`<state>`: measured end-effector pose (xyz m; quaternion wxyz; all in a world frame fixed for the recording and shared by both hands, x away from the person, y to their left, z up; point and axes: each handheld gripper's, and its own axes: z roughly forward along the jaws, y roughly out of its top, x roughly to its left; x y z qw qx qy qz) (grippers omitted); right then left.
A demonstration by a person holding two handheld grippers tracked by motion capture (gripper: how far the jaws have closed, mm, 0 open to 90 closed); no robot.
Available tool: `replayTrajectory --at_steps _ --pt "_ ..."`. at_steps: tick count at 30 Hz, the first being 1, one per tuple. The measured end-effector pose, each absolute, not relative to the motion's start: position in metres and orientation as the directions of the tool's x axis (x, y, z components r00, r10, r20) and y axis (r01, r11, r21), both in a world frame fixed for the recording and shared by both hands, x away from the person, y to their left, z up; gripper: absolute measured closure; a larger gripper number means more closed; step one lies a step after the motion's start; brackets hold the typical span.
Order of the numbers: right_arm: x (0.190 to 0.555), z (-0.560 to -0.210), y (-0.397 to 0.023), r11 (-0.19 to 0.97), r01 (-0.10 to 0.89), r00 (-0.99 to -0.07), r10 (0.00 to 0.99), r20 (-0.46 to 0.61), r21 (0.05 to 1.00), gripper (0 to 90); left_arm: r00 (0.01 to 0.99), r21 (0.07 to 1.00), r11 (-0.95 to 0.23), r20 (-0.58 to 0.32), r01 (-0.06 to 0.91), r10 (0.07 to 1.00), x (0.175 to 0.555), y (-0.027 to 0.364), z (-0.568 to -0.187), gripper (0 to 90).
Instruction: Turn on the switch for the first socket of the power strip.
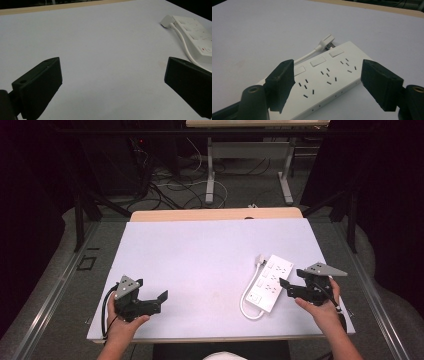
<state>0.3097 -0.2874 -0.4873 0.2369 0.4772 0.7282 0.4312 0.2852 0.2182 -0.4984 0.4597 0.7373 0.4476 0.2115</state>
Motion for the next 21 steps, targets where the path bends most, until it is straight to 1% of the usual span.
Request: replayTrajectory --at_steps 1,4,5,10,12,21 --pt "0.311 -0.487 -0.286 0.183 0.483 -0.44 0.896 0.057 0.856 27.6 0.511 0.866 -0.178 -0.1 0.467 0.854 0.285 0.218 -0.498 1.3" --pt "0.313 -0.484 -0.279 0.195 0.503 -0.448 0.892 0.06 0.842 29.5 0.509 0.866 -0.17 -0.109 0.471 0.854 0.285 0.217 -0.499 1.4" --pt "0.314 -0.483 -0.278 0.206 0.503 -0.455 0.889 0.054 0.84 30.1 0.51 0.866 -0.179 -0.099 0.467 0.854 0.285 0.218 -0.499 1.4" --pt "0.317 -0.479 -0.276 0.227 0.512 -0.47 0.882 0.049 0.828 30.6 0.508 0.864 -0.172 -0.109 0.474 0.855 0.286 0.218 -0.5 1.7" --pt "0.318 -0.477 -0.275 0.221 0.52 -0.469 0.881 0.061 0.825 31.0 0.509 0.863 -0.181 -0.099 0.471 0.855 0.286 0.218 -0.5 1.7" --pt "0.328 -0.468 -0.272 0.224 0.551 -0.474 0.877 0.081 0.804 31.0 0.501 0.862 -0.171 -0.108 0.477 0.859 0.286 0.219 -0.5 3.3"
